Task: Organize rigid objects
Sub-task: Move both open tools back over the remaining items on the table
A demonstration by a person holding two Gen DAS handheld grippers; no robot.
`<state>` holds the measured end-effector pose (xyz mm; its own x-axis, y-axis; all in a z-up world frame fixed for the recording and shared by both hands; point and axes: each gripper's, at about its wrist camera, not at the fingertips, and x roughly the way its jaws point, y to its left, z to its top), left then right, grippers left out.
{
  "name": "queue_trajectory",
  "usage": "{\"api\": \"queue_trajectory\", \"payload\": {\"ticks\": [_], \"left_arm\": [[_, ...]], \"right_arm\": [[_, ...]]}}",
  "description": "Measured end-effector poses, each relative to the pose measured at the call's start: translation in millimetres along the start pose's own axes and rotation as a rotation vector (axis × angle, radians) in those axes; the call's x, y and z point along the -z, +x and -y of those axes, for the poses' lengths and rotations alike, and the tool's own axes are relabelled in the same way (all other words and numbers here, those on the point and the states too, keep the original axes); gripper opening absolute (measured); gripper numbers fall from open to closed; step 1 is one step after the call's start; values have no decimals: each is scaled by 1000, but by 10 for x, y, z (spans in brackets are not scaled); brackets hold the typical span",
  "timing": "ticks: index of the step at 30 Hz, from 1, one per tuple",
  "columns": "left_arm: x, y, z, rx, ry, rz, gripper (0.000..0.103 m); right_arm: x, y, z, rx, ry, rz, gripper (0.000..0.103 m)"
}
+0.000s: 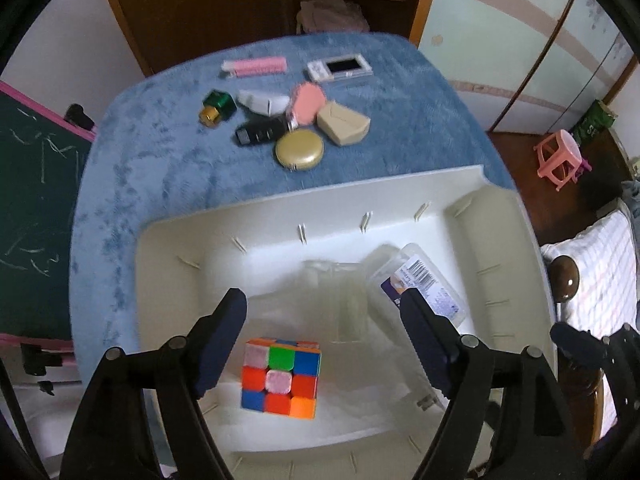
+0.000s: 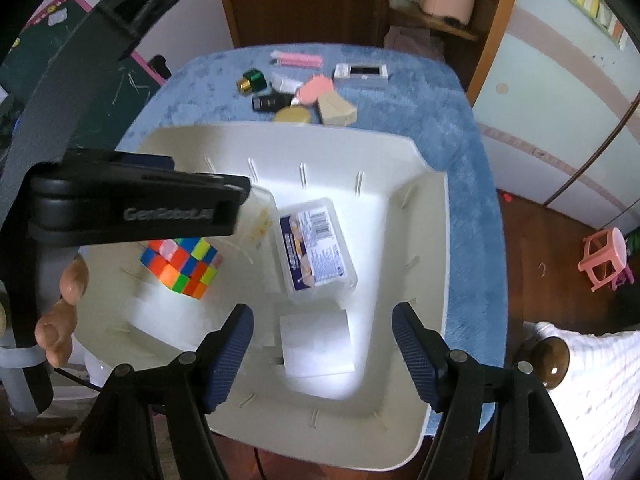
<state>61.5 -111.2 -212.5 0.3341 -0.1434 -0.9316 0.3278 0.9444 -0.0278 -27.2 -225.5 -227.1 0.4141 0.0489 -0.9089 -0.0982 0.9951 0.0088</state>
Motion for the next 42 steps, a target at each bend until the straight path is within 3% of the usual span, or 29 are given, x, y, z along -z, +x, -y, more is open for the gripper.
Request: {"api": "queue_trajectory", "payload": {"ticks": [16, 29, 42], "left_arm": [[67, -877, -75, -18, -52, 159, 82], [61, -1113, -351, -76, -132, 217, 82], [-370, -1208, -739, -153, -191, 276, 82]], "right_arm": [[-99, -653, 140, -4, 15, 123, 73], [-297, -921, 154, -35, 2, 196, 73], [-809, -984, 368, -7, 34, 256, 73]]}}
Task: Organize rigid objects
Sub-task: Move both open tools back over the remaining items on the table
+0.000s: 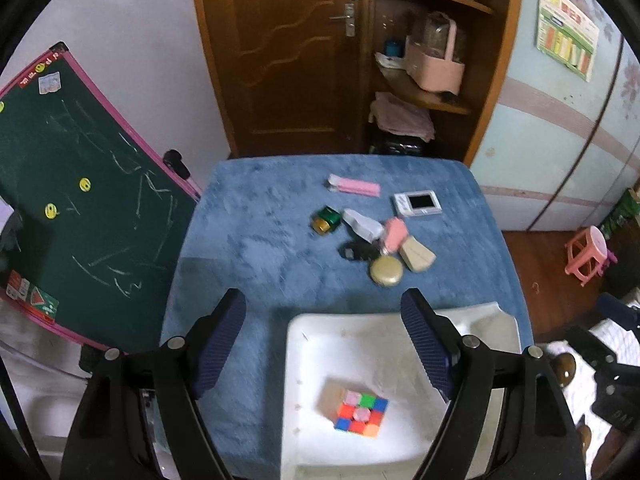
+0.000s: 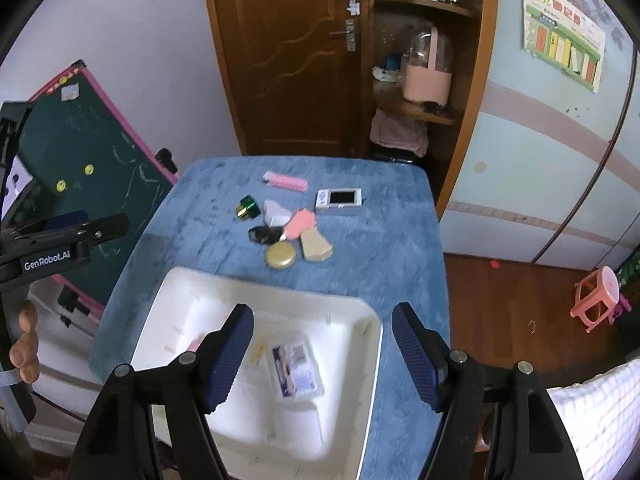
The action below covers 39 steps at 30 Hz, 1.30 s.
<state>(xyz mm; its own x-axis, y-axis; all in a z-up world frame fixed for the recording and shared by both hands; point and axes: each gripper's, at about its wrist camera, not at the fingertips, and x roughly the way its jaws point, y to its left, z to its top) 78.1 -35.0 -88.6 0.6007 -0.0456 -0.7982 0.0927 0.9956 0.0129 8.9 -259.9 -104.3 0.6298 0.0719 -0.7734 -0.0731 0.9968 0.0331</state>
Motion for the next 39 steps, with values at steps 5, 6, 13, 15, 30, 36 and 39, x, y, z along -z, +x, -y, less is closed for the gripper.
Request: {"api": "queue_trajectory", "payload": {"ticks": [5, 6, 13, 15, 30, 36, 39], "left_arm": [[-251, 158, -146, -22, -21, 5, 82], [-307, 204, -178, -26, -26, 4, 82], [-641, 540, -378, -58, -51, -14, 82], [-741, 659, -404, -63, -41, -23, 82], [-1118, 1938, -261, -32, 94, -186, 82], [-1119, 2464, -170, 1, 171, -247, 82], [-1087, 2658, -116, 20, 222, -272, 82]], "right_arm": [[-305, 127, 104, -1, 37, 7, 73], [-360, 160, 121, 0, 44, 7, 73], [-763, 493, 146, 19, 60, -1, 73], [-865, 598, 140, 20, 64, -7, 73], [-1598, 1794, 309, -11, 165, -194, 79], [-1751, 2467, 517, -28, 363, -327, 79], [-1737, 2813, 649, -38, 492, -387, 79]]}}
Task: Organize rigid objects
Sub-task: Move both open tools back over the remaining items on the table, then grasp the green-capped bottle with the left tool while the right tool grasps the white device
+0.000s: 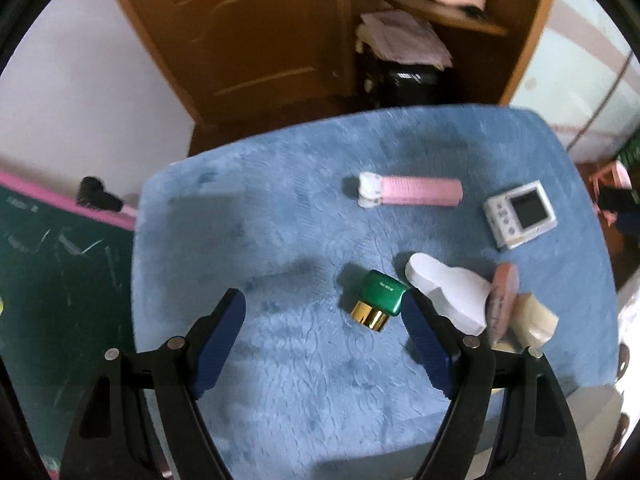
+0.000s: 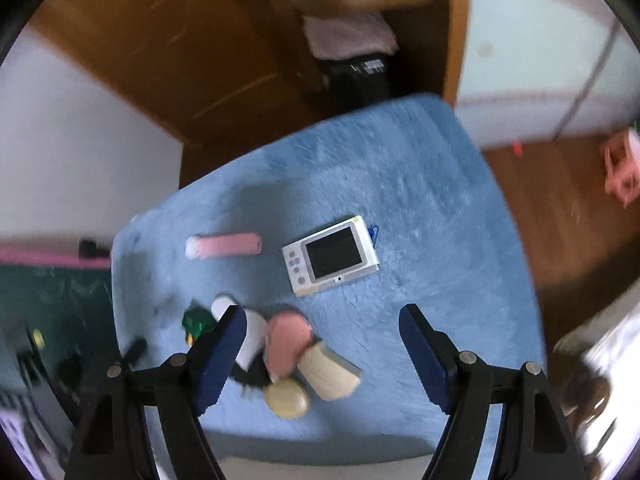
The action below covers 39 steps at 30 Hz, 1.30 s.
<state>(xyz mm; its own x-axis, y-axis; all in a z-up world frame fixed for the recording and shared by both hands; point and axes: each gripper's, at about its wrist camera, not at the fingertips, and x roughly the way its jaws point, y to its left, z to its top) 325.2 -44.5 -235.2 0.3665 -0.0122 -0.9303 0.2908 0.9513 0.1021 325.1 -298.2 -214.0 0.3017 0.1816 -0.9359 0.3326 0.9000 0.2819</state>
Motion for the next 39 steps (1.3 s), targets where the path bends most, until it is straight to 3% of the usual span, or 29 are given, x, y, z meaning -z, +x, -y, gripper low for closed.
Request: {"api": "queue_trajectory", "payload": {"ticks": [10, 19, 25, 35, 39], "left_arm": [[-9, 424, 169, 58, 141, -36, 82], [-49, 549, 165, 126, 178, -39, 83], [-19, 615, 178, 145, 203, -64, 83], [8, 755, 192, 135, 186, -80, 82], [-21, 776, 193, 138, 150, -73, 80]], "right_arm": [[-246, 815, 166, -57, 294, -150, 79], [-347, 1158, 135, 30, 404, -157, 80], [-390, 1357, 25, 136, 409, -166, 81], [-399, 1578, -380, 324, 304, -174, 87], [-370, 1638, -543, 337, 294, -155, 86]]}}
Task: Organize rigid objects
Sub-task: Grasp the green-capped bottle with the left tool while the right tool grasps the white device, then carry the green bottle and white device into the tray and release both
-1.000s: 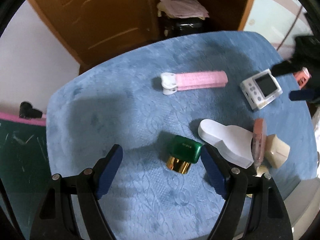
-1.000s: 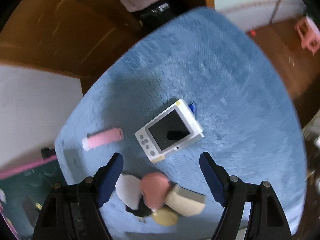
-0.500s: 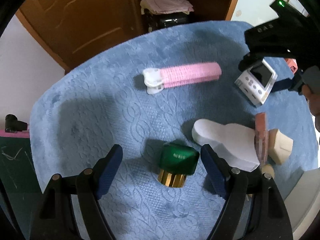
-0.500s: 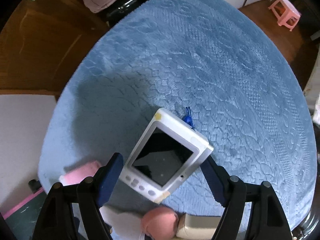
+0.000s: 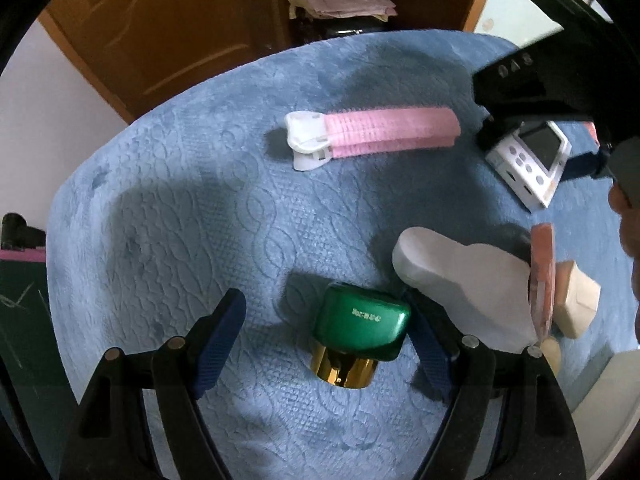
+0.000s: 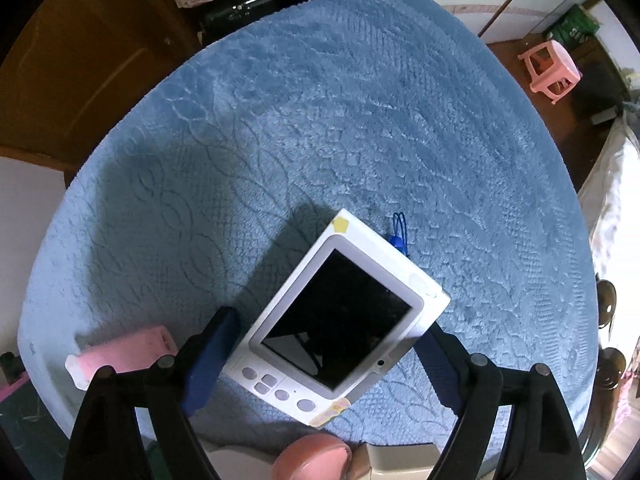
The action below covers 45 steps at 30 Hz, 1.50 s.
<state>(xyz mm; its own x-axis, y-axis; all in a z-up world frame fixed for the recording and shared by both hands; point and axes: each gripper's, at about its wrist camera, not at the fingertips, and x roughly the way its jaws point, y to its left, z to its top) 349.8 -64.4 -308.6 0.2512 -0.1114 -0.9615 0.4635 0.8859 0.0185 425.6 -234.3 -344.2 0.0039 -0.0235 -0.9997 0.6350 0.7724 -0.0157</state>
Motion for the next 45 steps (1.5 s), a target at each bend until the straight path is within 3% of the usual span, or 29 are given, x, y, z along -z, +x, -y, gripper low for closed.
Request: {"api": "queue_trajectory", "payload": {"ticks": [3, 5, 7, 13, 18, 25, 30, 39, 45], "left_arm": [[-17, 3, 9, 25, -11, 7, 66], [-39, 22, -10, 29, -14, 12, 51], [-52, 28, -5, 44, -23, 10, 43], [51, -61, 17, 22, -36, 17, 43], [188, -257, -4, 30, -85, 19, 43], [441, -807, 142, 28, -116, 79, 43], [683, -1342, 307, 44, -138, 139, 43], [1192, -2036, 669, 55, -174, 208, 43], [1569, -2127, 892, 48, -206, 208, 43]], "right_arm": [[80, -50, 48, -7, -13, 9, 73], [113, -110, 73, -12, -32, 15, 64], [138, -162, 124, -26, -45, 16, 62], [161, -274, 384, -78, -72, 32, 61], [216, -430, 648, -175, -98, 51, 61], [490, -879, 1043, -325, -162, 93, 61], [699, -1231, 1393, -372, -250, 155, 61], [1573, -1857, 1906, -430, -434, 268, 61], [2237, -1990, 2172, -429, -584, 317, 61]]}}
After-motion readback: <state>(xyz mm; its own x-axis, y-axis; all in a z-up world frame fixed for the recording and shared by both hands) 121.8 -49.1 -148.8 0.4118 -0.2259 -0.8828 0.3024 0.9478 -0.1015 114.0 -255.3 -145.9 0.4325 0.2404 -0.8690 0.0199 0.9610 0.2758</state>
